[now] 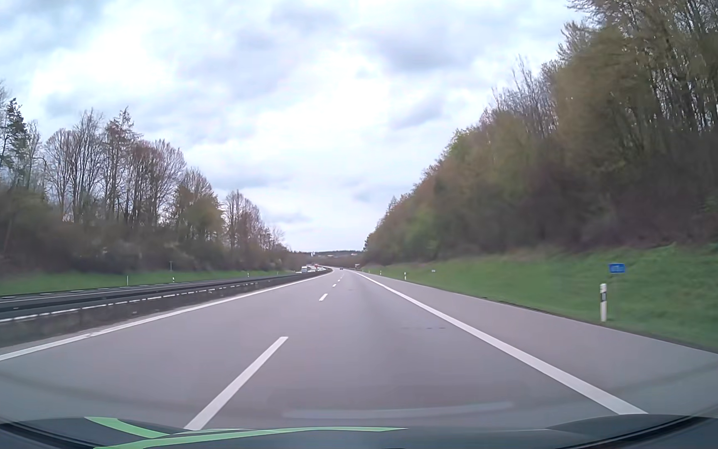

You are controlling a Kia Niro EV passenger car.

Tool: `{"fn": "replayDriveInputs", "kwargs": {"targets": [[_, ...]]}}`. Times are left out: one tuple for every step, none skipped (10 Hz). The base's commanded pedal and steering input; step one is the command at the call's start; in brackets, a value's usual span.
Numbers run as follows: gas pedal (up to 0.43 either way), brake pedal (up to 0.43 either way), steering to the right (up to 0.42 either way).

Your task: Follow the waypoints while adhering to traffic rules and regulations

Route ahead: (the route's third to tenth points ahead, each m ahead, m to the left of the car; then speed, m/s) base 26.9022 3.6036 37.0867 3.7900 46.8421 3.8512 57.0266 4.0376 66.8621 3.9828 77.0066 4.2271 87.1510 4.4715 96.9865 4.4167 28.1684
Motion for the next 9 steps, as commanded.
{"fn": "replayDriveInputs", "kwargs": {"targets": [[0.441,0.000,-0.001],[0.441,0.000,-0.002],[0.441,0.000,-0.003],[0.441,0.000,-0.004],[0.441,0.000,-0.004],[0.429,0.000,-0.005],[0.429,0.000,-0.005],[0.429,0.000,-0.004],[0.429,0.000,-0.005]]}}
